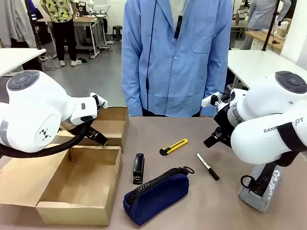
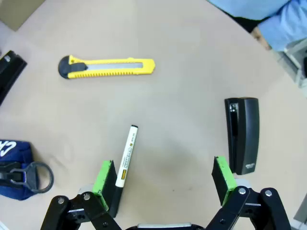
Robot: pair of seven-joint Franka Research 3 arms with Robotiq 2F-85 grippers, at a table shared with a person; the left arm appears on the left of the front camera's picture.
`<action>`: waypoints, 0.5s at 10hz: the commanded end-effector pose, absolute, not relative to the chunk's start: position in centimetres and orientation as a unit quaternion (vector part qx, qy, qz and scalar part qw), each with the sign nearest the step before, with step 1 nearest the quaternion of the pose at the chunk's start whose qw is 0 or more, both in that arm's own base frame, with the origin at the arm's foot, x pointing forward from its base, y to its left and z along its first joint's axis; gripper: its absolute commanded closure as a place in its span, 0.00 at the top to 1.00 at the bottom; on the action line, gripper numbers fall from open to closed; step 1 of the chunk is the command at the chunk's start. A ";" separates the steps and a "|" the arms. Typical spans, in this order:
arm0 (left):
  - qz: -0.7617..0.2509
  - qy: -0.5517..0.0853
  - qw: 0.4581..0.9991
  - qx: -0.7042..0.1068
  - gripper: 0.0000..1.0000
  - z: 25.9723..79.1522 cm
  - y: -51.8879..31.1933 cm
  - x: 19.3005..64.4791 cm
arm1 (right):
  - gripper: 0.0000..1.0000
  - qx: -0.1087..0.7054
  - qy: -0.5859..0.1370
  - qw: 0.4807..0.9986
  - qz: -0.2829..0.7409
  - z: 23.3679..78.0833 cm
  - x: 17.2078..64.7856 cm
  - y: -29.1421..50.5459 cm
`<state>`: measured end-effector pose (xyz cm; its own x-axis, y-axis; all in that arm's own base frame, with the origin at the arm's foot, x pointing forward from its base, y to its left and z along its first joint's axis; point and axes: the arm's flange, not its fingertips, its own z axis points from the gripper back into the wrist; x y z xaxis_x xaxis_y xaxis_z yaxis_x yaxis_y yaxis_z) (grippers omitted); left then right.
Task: Place items inside the box.
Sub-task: Pick up a Pencil pouch or Stapler and place it inside the Mailer Box closest to the robot.
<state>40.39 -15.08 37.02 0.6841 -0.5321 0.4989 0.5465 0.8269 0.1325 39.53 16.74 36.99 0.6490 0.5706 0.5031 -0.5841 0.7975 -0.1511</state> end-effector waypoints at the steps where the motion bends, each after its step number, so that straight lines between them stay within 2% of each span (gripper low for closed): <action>1: -0.294 -0.268 0.918 -0.013 1.00 37.0 -15.1 40.4 | 1.00 0.012 -0.273 0.908 0.318 37.0 39.5 16.7; 5: -0.294 -0.268 0.918 -0.013 1.00 37.0 -15.1 40.4 | 1.00 0.012 -0.273 0.908 0.318 37.0 39.5 16.7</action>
